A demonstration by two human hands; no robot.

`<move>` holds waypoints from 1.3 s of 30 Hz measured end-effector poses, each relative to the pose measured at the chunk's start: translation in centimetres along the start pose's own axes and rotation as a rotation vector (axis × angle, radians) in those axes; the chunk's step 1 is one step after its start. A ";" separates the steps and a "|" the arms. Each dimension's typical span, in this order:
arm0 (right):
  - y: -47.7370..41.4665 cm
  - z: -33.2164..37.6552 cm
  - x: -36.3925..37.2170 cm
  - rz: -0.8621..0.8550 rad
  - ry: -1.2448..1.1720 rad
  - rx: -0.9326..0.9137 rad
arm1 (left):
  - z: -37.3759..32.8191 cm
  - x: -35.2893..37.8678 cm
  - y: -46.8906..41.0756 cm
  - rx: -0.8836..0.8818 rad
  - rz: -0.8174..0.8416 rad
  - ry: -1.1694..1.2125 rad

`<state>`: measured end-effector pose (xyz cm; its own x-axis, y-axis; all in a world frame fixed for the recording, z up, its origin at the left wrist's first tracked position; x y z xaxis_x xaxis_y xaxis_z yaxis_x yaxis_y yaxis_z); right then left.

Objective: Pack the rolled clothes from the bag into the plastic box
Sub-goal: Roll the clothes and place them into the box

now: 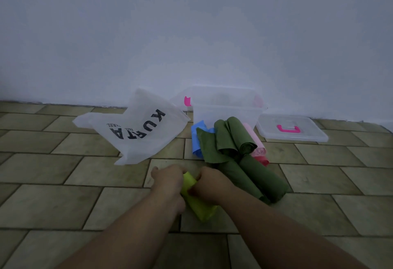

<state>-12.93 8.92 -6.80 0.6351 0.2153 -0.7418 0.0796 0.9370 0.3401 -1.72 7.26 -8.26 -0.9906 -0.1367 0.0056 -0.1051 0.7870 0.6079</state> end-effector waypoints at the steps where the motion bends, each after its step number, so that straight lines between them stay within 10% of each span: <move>1: 0.2 -0.2 0.1 0.002 -0.062 0.029 | 0.1 0.4 0.2 0.018 0.046 -0.014; 16: 1.3 0.7 -2.9 0.150 -0.913 0.023 | -4.5 1.5 0.2 -0.073 0.338 -0.156; 23: -5.0 3.1 -13.7 0.105 -1.094 -0.056 | -16.5 7.5 -2.7 0.404 0.249 -0.195; 28: -12.0 2.7 -22.5 -0.136 -1.190 0.015 | -21.7 10.5 -6.7 0.755 0.104 -0.859; 31: -16.7 1.6 -24.0 -0.294 -1.058 0.102 | -21.1 12.3 -9.0 0.774 0.196 -1.105; 39: -24.7 2.7 -18.8 -0.013 -0.342 0.265 | -20.6 12.9 -12.5 0.708 0.204 -1.278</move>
<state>-24.76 -19.07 0.35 0.8471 0.0589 -0.5281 0.2554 0.8264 0.5018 -11.37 -16.75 0.56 -0.3569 0.3253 -0.8756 0.3951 0.9020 0.1741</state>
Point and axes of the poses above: each hand's wrist, its own y-axis away from the middle knuckle, its own x-axis out of the palm, z = x × y, the point moved 4 cm from there along -y, towards the middle knuckle, and after that the axes turned 12 degrees about -y, right-handed, at the moved point
